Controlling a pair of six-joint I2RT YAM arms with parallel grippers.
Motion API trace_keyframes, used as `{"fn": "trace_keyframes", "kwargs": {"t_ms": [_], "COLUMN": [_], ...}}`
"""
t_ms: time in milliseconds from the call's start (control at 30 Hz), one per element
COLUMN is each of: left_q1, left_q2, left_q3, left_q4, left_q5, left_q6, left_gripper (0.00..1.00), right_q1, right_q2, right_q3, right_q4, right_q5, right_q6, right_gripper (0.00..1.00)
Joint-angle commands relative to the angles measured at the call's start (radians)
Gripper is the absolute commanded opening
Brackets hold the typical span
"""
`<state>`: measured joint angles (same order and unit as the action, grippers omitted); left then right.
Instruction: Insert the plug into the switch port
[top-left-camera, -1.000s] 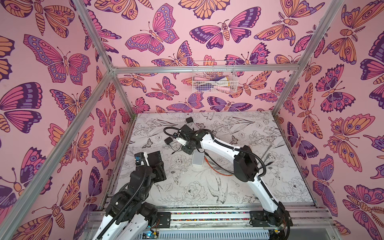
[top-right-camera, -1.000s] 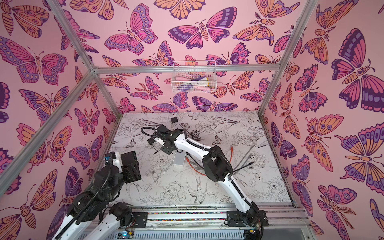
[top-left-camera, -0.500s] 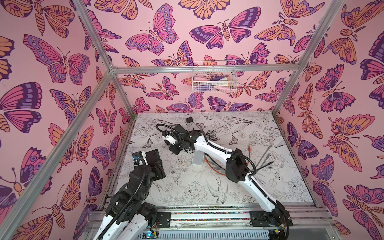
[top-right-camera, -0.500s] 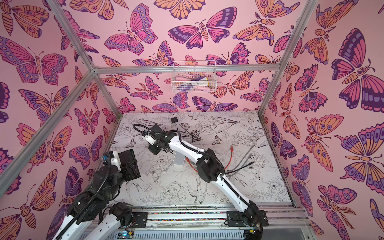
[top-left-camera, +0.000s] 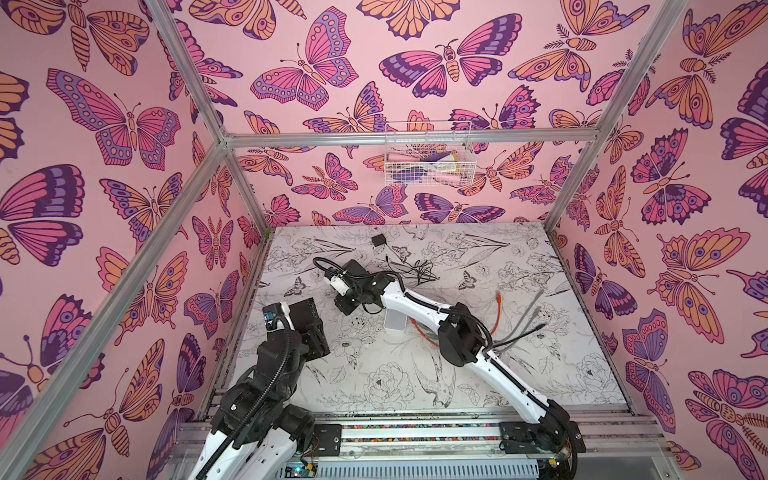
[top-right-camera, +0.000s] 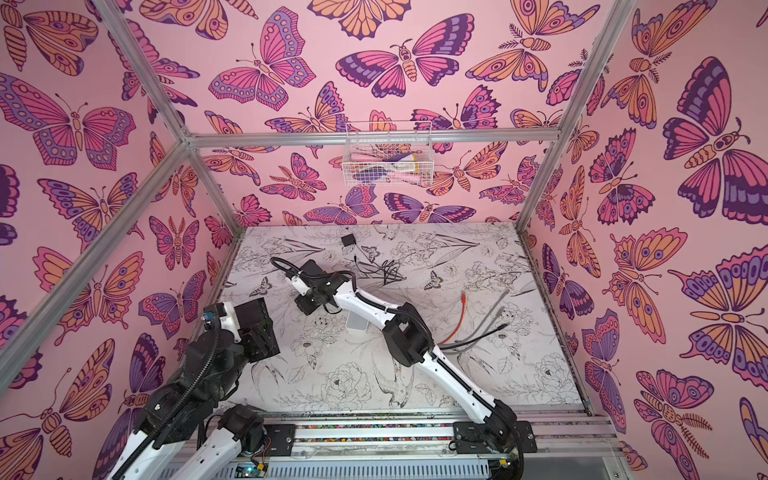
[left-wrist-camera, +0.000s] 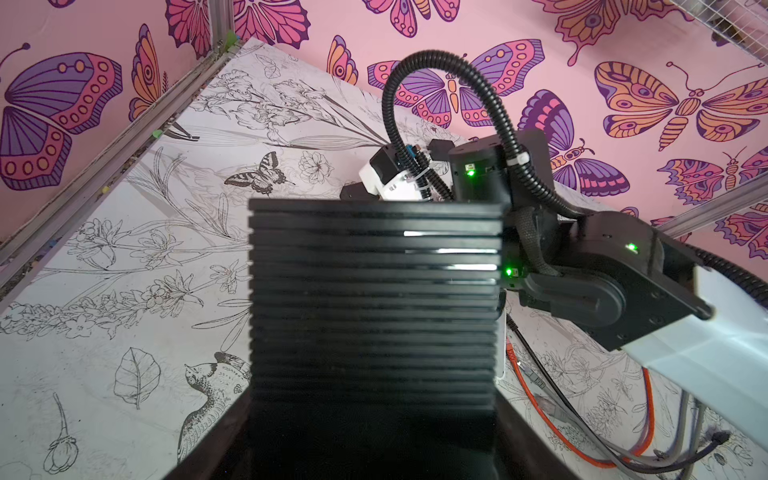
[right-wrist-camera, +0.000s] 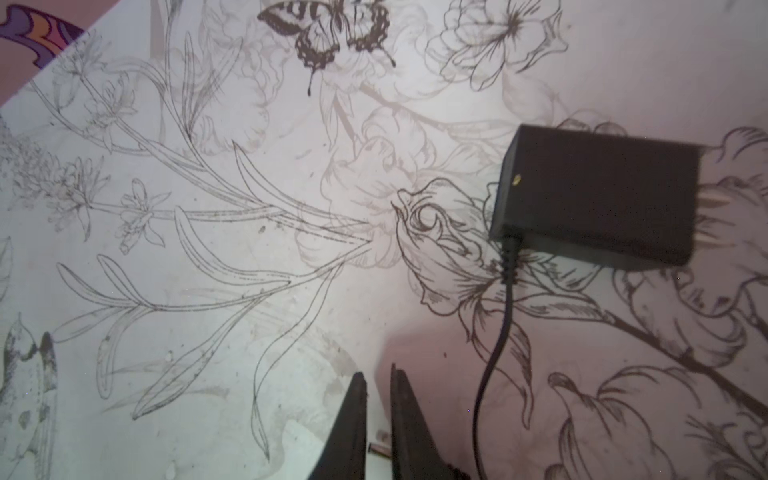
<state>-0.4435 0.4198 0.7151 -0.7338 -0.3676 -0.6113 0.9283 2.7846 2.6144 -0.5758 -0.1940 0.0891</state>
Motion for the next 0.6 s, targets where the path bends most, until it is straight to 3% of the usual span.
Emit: {"fn": "trace_keyframes", "kwargs": {"t_ms": [0, 167, 467, 567], "left_q1": [0.010, 0.017, 0.021, 0.022], "left_q2": [-0.006, 0.009, 0.007, 0.002], "left_q3": [0.014, 0.021, 0.020, 0.017], "left_q4": [0.028, 0.032, 0.034, 0.034], "left_q5": [-0.016, -0.003, 0.020, 0.029], "left_q6": [0.007, 0.008, 0.004, 0.004], "left_gripper": [0.00, 0.00, 0.00, 0.00], "right_q1": [-0.016, -0.026, -0.017, 0.016], "right_q2": [0.023, -0.036, -0.237, -0.356], "right_q3": [0.034, -0.076, -0.473, -0.694], "right_q4": [-0.005, -0.033, 0.085, 0.173], "right_q5": [0.013, 0.016, -0.033, -0.011], "right_q6": [0.037, 0.020, 0.022, 0.037], "right_gripper": [0.15, 0.13, 0.09, 0.08]}}
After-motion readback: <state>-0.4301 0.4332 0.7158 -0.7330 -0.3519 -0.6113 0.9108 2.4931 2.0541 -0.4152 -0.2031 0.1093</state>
